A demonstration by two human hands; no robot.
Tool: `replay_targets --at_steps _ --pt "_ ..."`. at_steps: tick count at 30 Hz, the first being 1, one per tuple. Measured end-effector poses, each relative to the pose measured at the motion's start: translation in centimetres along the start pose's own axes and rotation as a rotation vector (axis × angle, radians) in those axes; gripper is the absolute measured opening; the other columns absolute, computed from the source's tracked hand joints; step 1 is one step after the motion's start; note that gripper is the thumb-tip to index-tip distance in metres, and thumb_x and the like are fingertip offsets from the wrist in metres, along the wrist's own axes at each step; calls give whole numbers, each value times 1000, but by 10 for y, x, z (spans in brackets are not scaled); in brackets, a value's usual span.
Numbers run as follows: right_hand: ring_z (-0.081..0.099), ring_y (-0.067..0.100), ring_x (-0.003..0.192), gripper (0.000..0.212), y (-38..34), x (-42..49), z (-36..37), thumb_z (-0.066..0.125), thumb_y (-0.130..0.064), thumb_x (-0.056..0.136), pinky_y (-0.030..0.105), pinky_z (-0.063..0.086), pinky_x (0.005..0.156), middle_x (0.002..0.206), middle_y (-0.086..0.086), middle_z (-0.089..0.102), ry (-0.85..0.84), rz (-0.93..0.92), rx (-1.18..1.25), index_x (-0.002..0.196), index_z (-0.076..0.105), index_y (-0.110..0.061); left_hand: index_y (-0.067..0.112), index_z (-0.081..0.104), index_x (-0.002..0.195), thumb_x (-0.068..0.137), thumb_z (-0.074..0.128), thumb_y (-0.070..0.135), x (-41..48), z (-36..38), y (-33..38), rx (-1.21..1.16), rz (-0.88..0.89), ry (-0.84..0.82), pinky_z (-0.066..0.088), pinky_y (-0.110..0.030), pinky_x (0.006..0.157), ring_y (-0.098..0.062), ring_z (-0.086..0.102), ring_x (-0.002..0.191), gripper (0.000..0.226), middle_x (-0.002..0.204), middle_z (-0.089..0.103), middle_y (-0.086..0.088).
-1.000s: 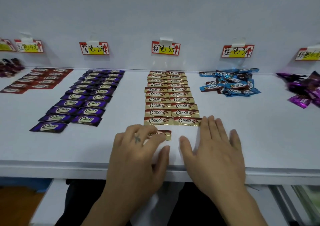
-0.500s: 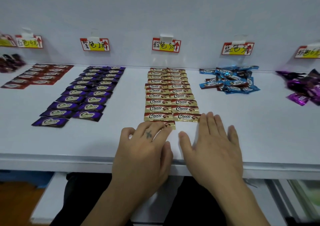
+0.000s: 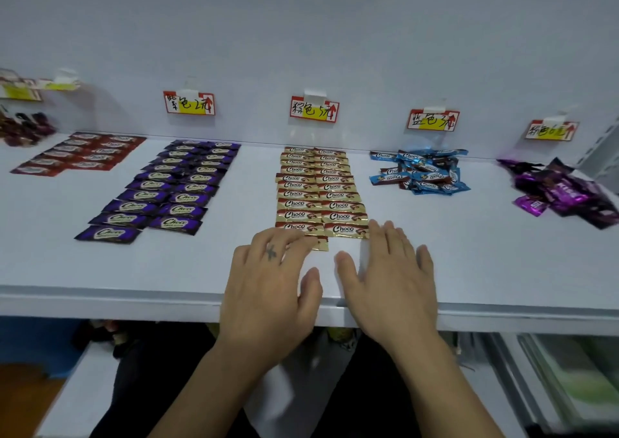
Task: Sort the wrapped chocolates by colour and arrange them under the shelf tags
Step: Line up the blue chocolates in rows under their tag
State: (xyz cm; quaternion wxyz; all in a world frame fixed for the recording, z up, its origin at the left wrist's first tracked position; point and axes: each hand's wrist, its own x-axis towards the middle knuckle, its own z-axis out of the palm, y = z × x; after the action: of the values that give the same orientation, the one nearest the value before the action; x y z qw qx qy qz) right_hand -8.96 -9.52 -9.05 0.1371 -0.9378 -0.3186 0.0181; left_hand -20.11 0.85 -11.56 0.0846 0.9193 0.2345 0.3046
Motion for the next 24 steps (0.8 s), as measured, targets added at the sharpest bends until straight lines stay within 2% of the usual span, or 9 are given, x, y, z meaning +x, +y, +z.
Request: replay_targets --at_steps 4,8,12,16,20,24 --pt "12 13 145 59 1 -6 -2 26 -49 99 39 3 121 158 -4 20 60 -77 158 151 13 -26 20 61 111 84 45 32 7 -4 15 -26 44 42 41 -34 81 -17 52 107 33 112 62 5" --pt "20 10 141 53 16 2 -13 38 -36 100 25 12 116 156 -5 27 163 -135 351 150 24 -27 22 60 106 85 47 27 37 2 40 28 91 -1 42 -37 81 -19 54 100 26 106 64 4" --pt "22 17 142 51 52 26 -30 37 -34 101 31 16 116 156 1 27 241 -108 250 150 27 -26 25 60 116 89 56 27 78 17 74 72 95 -83 40 -39 90 -18 52 110 27 116 63 4" --pt "18 16 144 51 86 54 -52 33 -38 102 35 15 119 158 -2 22 180 -86 151 151 22 -31 29 53 129 96 43 36 115 36 109 83 65 -173 30 -37 102 -15 41 124 35 132 54 7" --pt "21 17 143 50 122 94 -72 33 -39 101 35 17 116 157 -1 24 106 -119 37 150 24 -29 29 49 130 96 37 42 155 63 136 121 40 -238 32 -38 98 -16 43 121 39 132 53 6" --pt "30 24 135 52 145 149 -76 38 -42 98 41 27 109 151 4 31 -17 -171 -91 146 29 -27 24 43 135 95 40 47 201 92 145 214 -125 -404 37 -43 97 -25 44 123 47 135 49 -4"
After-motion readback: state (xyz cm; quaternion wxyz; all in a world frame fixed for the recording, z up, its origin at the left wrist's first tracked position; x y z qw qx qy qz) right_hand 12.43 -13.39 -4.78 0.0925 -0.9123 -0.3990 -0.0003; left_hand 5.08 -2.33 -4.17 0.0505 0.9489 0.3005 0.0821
